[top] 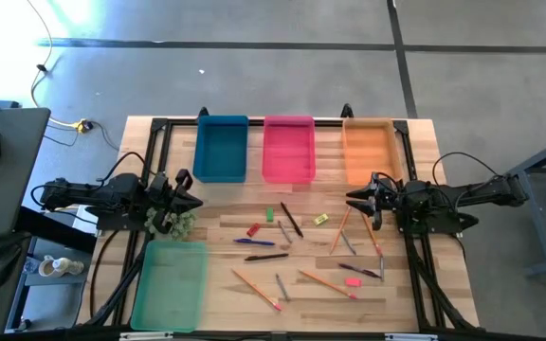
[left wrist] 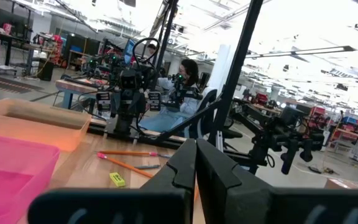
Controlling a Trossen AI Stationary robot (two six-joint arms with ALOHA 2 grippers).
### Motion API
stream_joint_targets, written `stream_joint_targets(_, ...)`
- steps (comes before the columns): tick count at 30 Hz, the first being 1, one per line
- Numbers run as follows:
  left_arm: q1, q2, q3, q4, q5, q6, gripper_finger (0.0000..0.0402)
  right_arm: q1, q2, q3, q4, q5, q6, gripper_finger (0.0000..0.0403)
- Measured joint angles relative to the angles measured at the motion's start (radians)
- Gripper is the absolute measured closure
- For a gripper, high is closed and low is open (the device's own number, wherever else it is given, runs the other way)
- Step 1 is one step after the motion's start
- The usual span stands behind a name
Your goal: Sort crayons/erasers/pens/pencils in bins
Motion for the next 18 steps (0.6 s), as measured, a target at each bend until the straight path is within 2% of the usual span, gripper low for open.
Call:
stream_joint_targets(7,0.000,0.000,0.000,0.019,-0.002,0.002,0.0401,0.000,0.000,0.000,0.000,0.000,0.000,0.0286)
stream_joint_targets(11,0.000,0.000,0.000,0.041,-0.051,-0.007,0.0401,0.000,0.000,0.000,0.000,0.000,0.000,0.0286)
stream_joint_targets(14,0.001,0.000,0.000,0.042,-0.088,-0.076,0.0401,0.000,0.000,0.000,0.000,0.000,0.000,0.0286)
stream_joint_targets(18,0.001,0.000,0.000,0.071,-0.193,-0.219,0.0401,0.000,0.000,0.000,0.000,0.000,0.000,0.0286)
